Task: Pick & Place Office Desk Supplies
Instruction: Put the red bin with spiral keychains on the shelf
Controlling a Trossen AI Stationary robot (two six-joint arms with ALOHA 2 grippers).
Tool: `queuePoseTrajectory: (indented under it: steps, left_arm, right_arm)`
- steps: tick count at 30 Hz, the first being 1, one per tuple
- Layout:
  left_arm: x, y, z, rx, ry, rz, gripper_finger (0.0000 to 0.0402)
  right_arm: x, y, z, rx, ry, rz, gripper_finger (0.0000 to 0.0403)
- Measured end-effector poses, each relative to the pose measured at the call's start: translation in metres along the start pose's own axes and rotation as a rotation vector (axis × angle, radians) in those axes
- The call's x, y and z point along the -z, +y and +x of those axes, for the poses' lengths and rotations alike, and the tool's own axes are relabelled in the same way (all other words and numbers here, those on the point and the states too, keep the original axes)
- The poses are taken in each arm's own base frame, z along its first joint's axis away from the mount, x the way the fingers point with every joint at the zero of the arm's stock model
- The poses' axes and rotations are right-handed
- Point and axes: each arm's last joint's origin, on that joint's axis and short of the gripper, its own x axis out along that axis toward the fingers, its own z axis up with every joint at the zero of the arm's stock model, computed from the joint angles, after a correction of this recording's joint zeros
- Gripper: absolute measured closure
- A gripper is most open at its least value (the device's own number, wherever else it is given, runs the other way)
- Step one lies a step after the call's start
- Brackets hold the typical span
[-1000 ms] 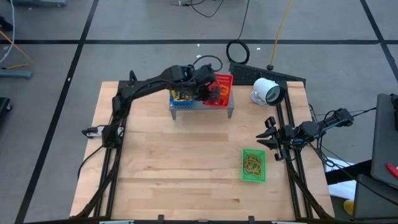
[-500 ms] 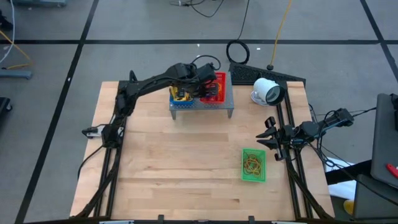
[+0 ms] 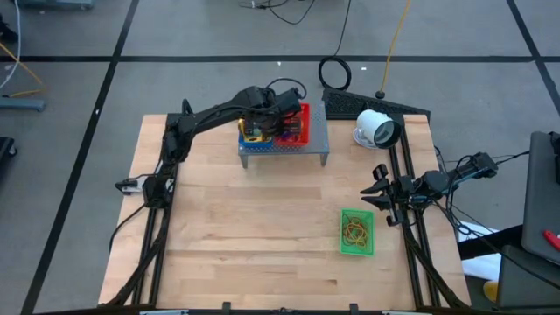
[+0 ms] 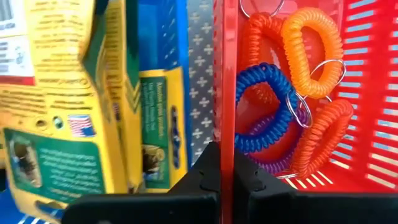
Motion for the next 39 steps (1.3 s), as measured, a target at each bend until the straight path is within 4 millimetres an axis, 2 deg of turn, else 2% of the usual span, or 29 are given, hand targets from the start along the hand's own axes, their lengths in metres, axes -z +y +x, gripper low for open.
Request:
queuePoseTrajectory:
  steps: [17,25,39]
  left_arm:
    - [0.0006,0.0031,-0.0002,-0.033,0.001,0.003,0.0401]
    - [0.0006,0.003,-0.0004,-0.033,-0.001,0.01,0.0383]
    - [0.0,0.0025,-0.0002,-0.03,-0.012,0.028,0.0379]
  right_arm:
    - [0.0,0.0,0.0,0.0,0.0,0.0,0.0339]
    - [0.0,0.0,0.0,0.0,0.0,0.0,0.0339]
    - [0.0,0.0,0.0,0.0,0.0,0.0,0.0339]
